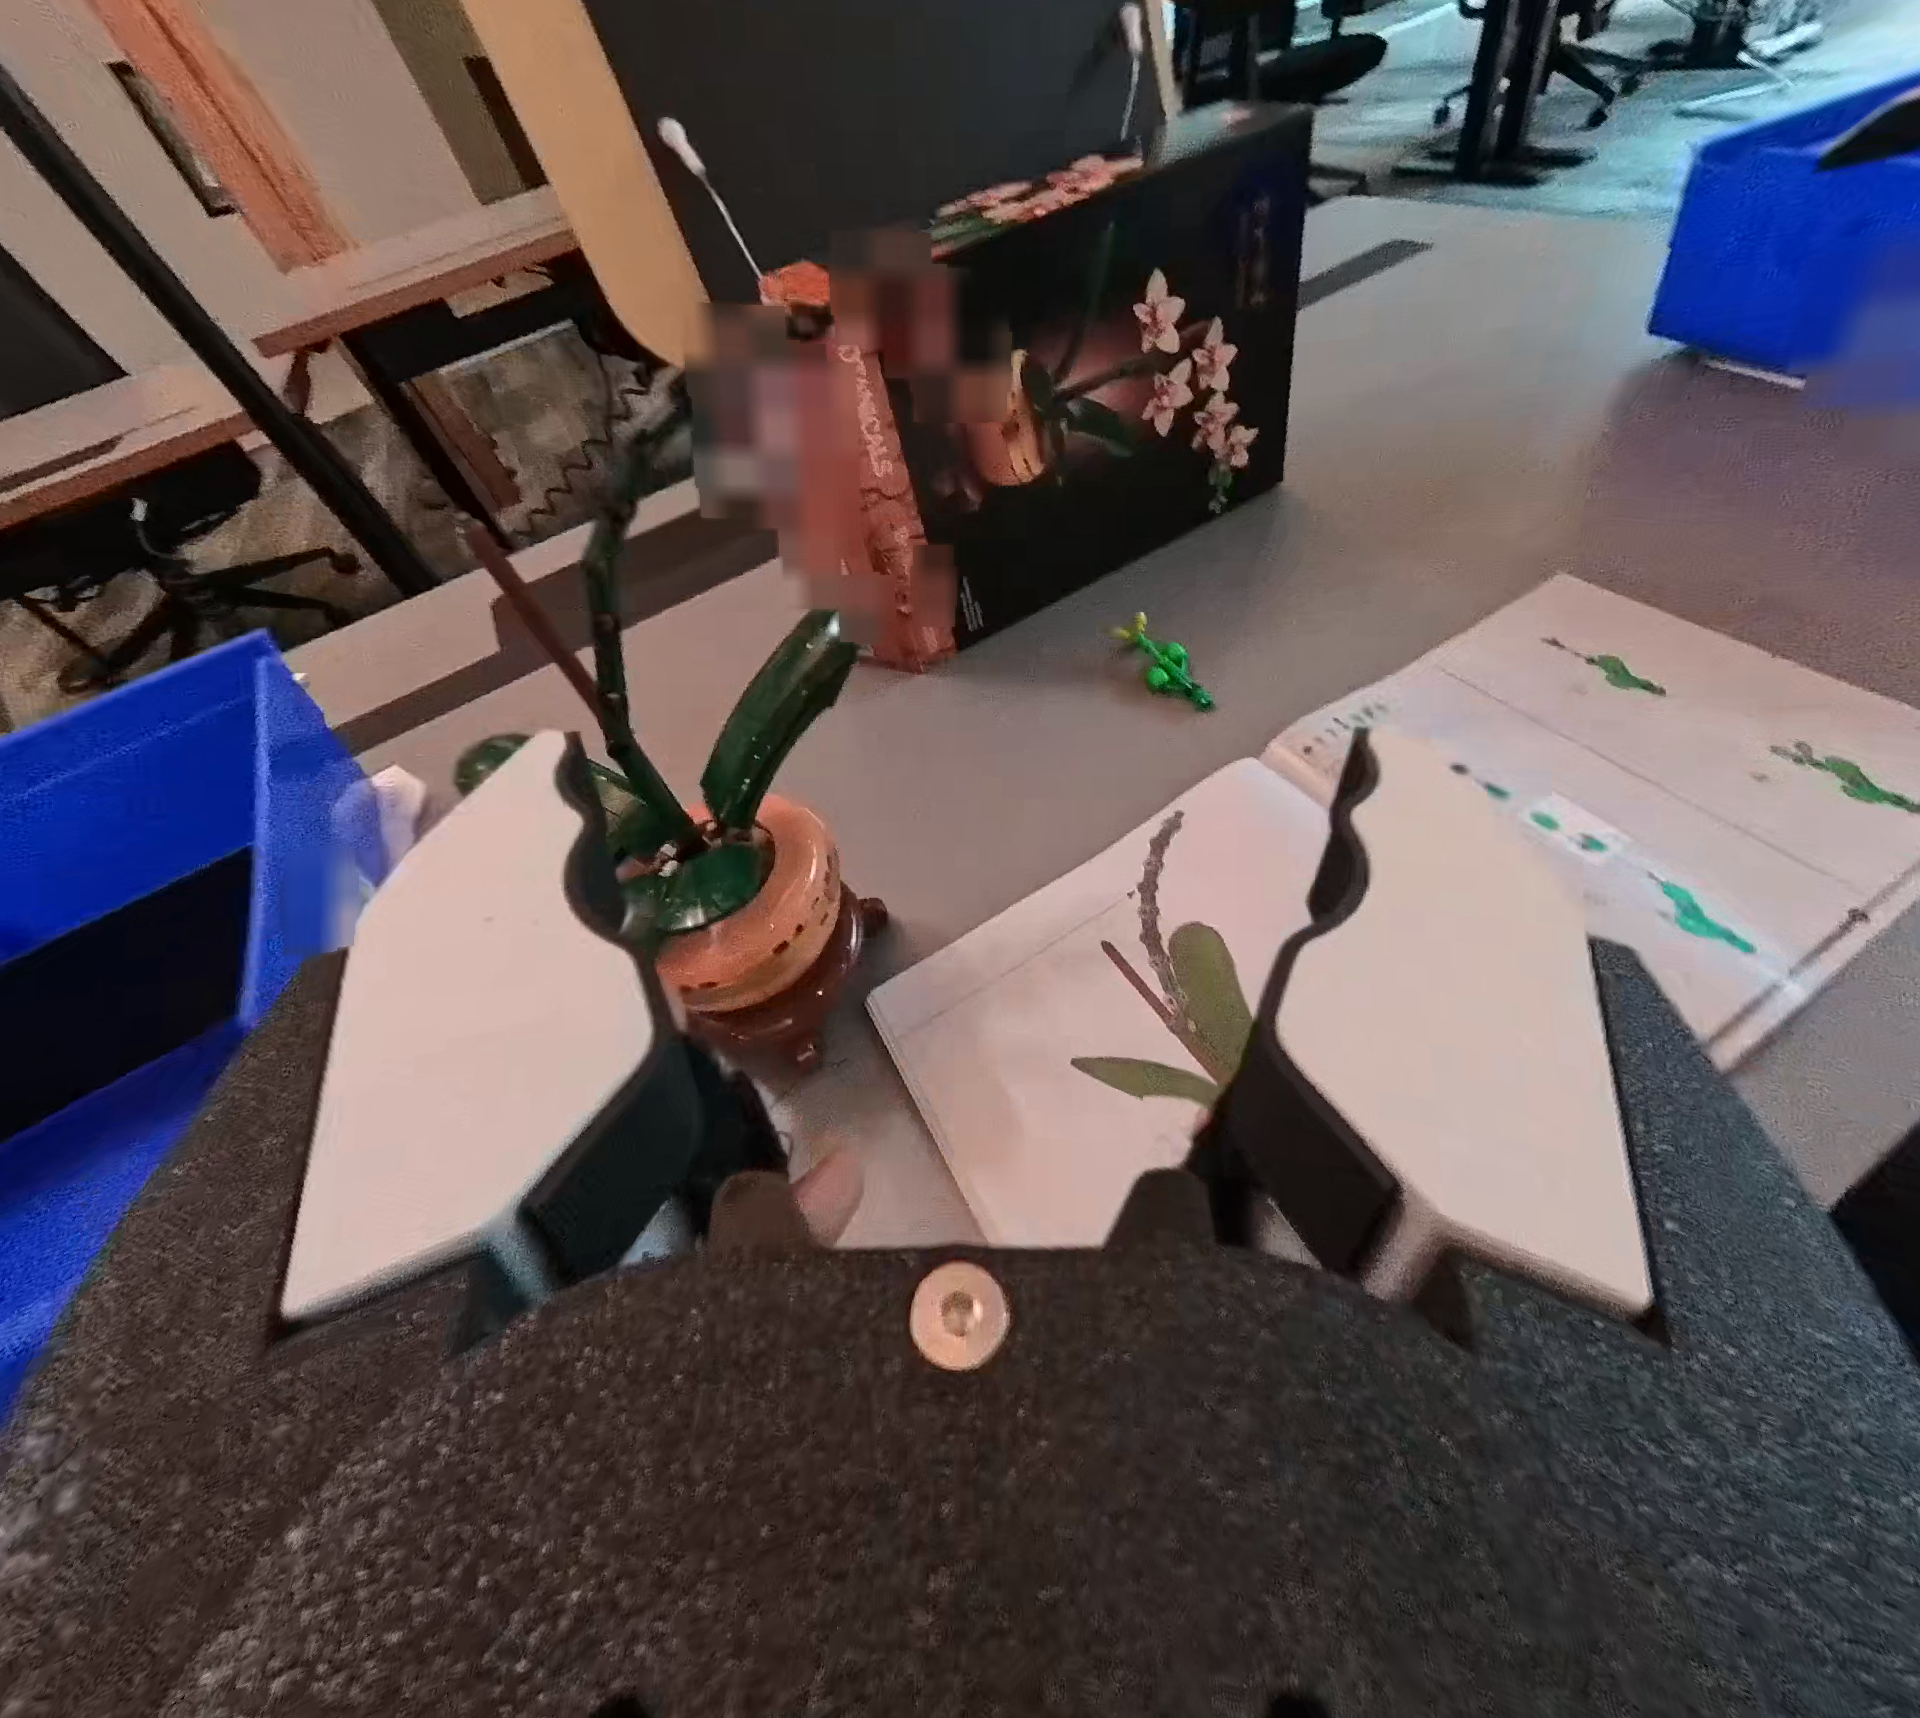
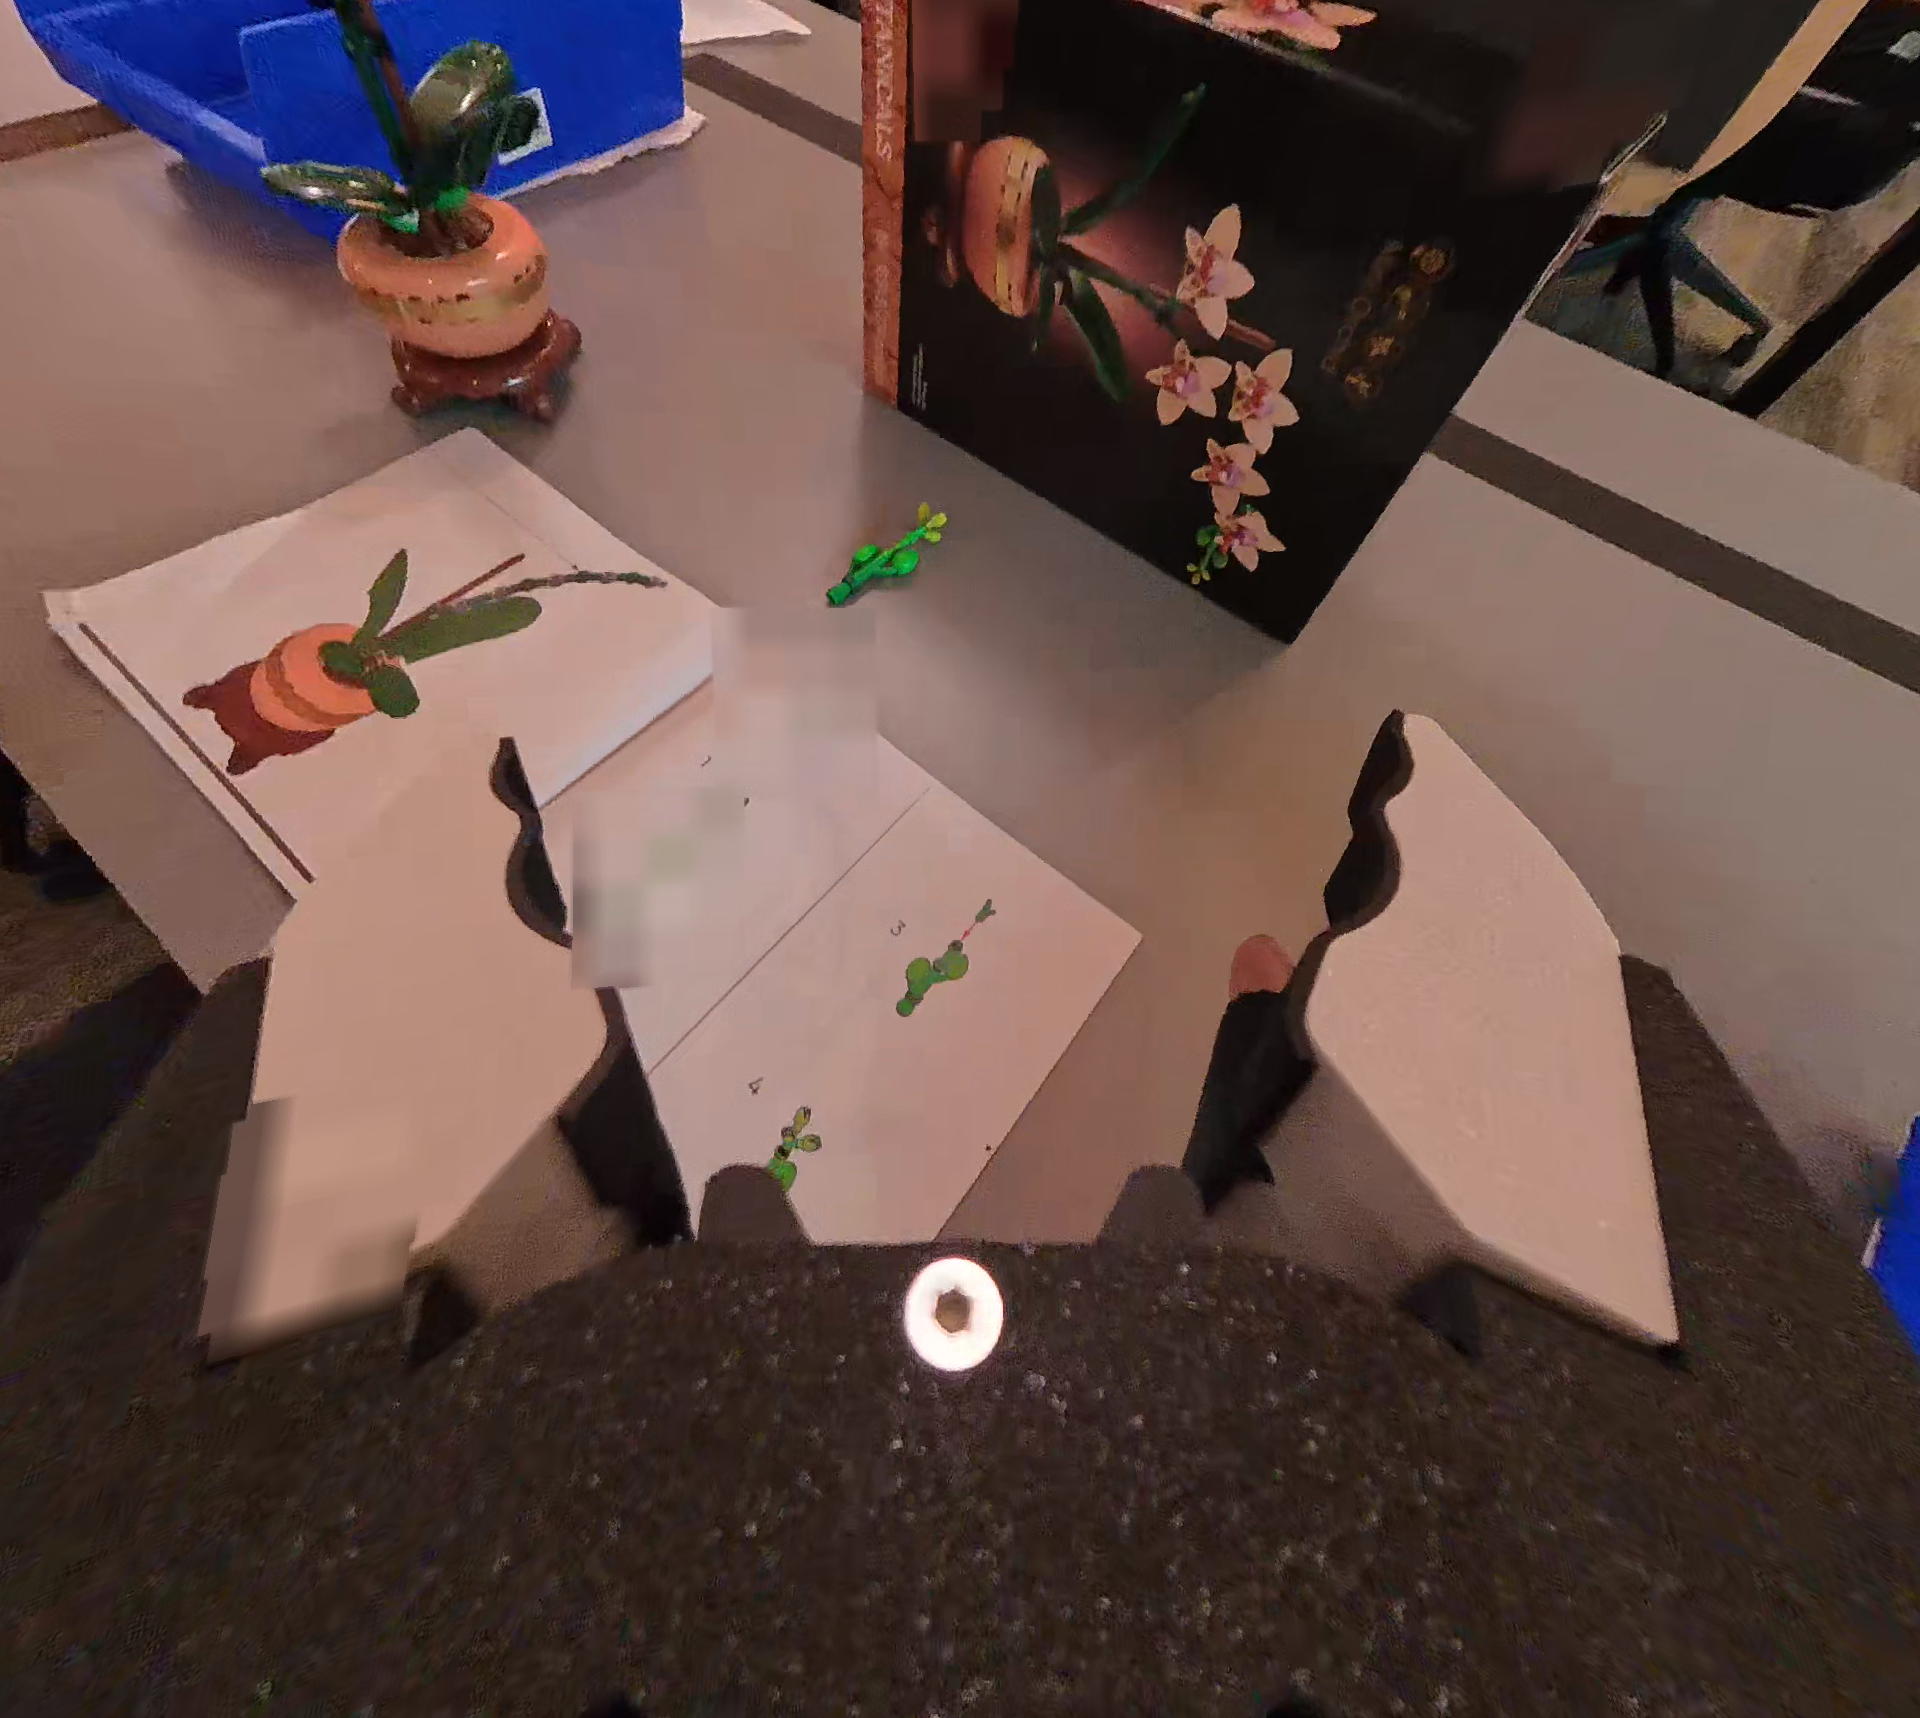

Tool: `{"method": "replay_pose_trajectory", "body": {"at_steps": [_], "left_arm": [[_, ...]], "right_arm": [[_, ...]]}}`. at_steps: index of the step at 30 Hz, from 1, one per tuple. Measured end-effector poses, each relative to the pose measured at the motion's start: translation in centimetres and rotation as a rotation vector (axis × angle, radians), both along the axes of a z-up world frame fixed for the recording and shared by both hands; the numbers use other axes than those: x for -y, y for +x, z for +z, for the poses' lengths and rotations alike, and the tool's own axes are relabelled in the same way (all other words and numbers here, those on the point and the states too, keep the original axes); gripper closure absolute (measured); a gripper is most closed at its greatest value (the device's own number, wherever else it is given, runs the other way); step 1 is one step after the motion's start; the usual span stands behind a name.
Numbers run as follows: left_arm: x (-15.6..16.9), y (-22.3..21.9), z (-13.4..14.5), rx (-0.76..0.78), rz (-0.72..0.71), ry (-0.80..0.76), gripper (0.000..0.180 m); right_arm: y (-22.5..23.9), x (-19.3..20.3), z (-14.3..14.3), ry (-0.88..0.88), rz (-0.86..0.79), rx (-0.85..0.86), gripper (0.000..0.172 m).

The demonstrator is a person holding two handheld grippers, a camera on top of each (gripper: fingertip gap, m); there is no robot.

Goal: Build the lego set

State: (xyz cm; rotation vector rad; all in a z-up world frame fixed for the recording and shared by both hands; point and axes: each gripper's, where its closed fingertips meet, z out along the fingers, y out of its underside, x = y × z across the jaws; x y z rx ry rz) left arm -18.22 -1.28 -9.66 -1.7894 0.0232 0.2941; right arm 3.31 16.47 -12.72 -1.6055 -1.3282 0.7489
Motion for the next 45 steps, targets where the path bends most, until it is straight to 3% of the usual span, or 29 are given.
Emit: {"method": "replay_pose_trajectory", "body": {"at_steps": [3,4,5,6,8,9,12,17,21,22,23,26,28,30,33,38,39,40,41,42,45], "left_arm": [[-0.1,0.8,-2.0,0.015,-0.063,-0.050,0.071],[-0.1,0.8,-2.4,0.002,-0.063,-0.046,0.093],[-0.1,0.9,-2.3,-0.034,-0.061,-0.016,0.138],[-0.1,1.2,-1.8,-0.076,-0.064,0.042,0.180],[-0.2,1.4,-1.4,-0.077,-0.042,0.091,0.180],[-0.4,1.7,-1.7,-0.046,-0.053,0.085,0.180],[-1.2,2.5,-2.3,0.050,-0.102,0.102,0.180],[-2.0,2.8,-6.0,0.109,-0.125,-0.018,0.180],[-2.2,3.8,-8.9,0.134,-0.214,-0.119,0.180],[-2.2,4.2,-9.5,0.148,-0.250,-0.133,0.171],[-2.2,4.8,-10.0,0.166,-0.286,-0.145,0.158],[-2.6,5.5,-9.7,0.224,-0.324,-0.099,0.101],[-2.8,5.5,-9.3,0.258,-0.322,-0.095,0.069],[-2.8,5.2,-9.0,0.268,-0.308,-0.098,0.049],[-2.9,4.6,-9.0,0.263,-0.279,-0.083,0.034],[-2.9,5.3,-9.2,0.254,-0.321,-0.099,0.036],[-2.9,5.5,-8.9,0.220,-0.335,-0.078,0.050],[-2.6,5.7,-8.4,0.174,-0.359,-0.045,0.089],[-2.3,5.8,-7.8,0.127,-0.368,0.004,0.151],[-2.1,5.5,-7.2,0.096,-0.351,0.058,0.180],[-1.8,4.8,-7.5,0.156,-0.332,0.009,0.180]], "right_arm": [[0.5,0.2,-2.0,-0.026,0.031,0.018,0.029],[0.5,0.4,-2.7,-0.041,0.049,0.026,0.033],[0.5,0.7,-3.4,-0.063,0.066,0.038,0.041],[0.4,1.2,-3.9,-0.076,0.103,0.043,0.065],[0.2,2.0,-3.9,-0.050,0.170,-0.016,0.152],[0.0,2.2,-3.7,-0.044,0.172,-0.059,0.172],[-0.2,2.8,-4.8,-0.059,0.208,-0.016,0.172],[0.3,2.1,-6.1,0.062,0.187,0.081,0.172],[0.6,1.8,-7.9,0.004,0.211,0.077,0.172],[0.4,2.0,-8.3,-0.018,0.239,0.055,0.171],[0.3,1.9,-8.7,-0.036,0.251,0.036,0.152],[0.1,0.8,-9.5,-0.040,0.215,0.026,0.072],[0.2,0.1,-9.0,-0.007,0.186,0.013,0.048],[0.3,-0.6,-8.2,0.033,0.151,-0.026,0.038],[0.5,-0.7,-8.6,0.010,0.151,-0.026,0.037],[0.4,-0.5,-9.5,-0.044,0.154,0.006,0.039],[0.4,-0.6,-9.4,-0.030,0.145,0.003,0.052],[0.6,-0.6,-9.3,-0.006,0.145,-0.001,0.090],[0.7,-0.4,-9.1,0.023,0.160,-0.011,0.148],[0.7,-0.3,-8.8,0.047,0.169,-0.032,0.172],[0.5,0.3,-9.1,0.039,0.197,-0.011,0.172]]}}
